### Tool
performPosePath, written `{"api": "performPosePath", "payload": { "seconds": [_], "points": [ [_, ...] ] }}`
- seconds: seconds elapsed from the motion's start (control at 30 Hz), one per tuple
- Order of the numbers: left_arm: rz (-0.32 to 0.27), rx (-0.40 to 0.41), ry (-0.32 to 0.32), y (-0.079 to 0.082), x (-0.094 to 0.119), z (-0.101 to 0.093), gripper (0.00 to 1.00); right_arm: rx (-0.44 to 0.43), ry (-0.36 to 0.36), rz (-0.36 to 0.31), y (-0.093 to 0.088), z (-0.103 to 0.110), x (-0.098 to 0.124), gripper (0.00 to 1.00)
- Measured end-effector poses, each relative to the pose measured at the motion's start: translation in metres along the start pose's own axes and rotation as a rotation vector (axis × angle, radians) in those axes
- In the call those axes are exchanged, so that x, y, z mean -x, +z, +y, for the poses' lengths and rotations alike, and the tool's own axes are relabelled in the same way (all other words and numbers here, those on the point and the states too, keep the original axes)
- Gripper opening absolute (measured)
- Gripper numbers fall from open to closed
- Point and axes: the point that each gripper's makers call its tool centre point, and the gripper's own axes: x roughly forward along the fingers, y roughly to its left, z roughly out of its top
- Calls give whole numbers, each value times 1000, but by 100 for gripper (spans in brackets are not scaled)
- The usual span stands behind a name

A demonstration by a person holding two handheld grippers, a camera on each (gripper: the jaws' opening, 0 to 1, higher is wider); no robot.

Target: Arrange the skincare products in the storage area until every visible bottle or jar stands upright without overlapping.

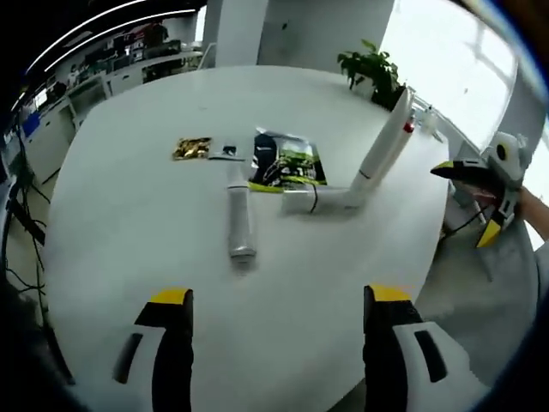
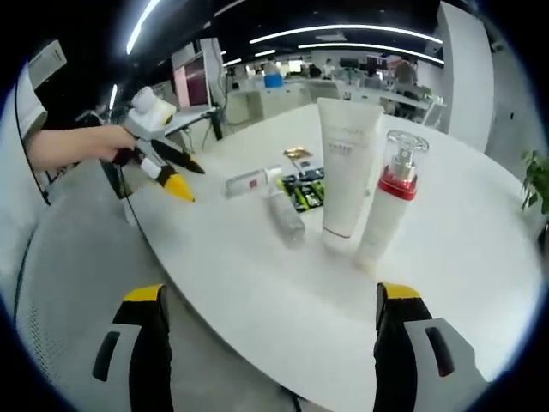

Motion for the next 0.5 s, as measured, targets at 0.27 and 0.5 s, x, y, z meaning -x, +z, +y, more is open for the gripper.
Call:
{"api": "performPosePath", "payload": {
  "seconds": [0.27, 0.5],
  "points": [
    [77, -14, 28, 6, -13, 5, 65, -4, -5, 11, -2, -3, -1, 99],
    [169, -26, 35, 15, -26, 13, 54, -1, -8, 22, -4, -3, -2, 99]
  ]
}}
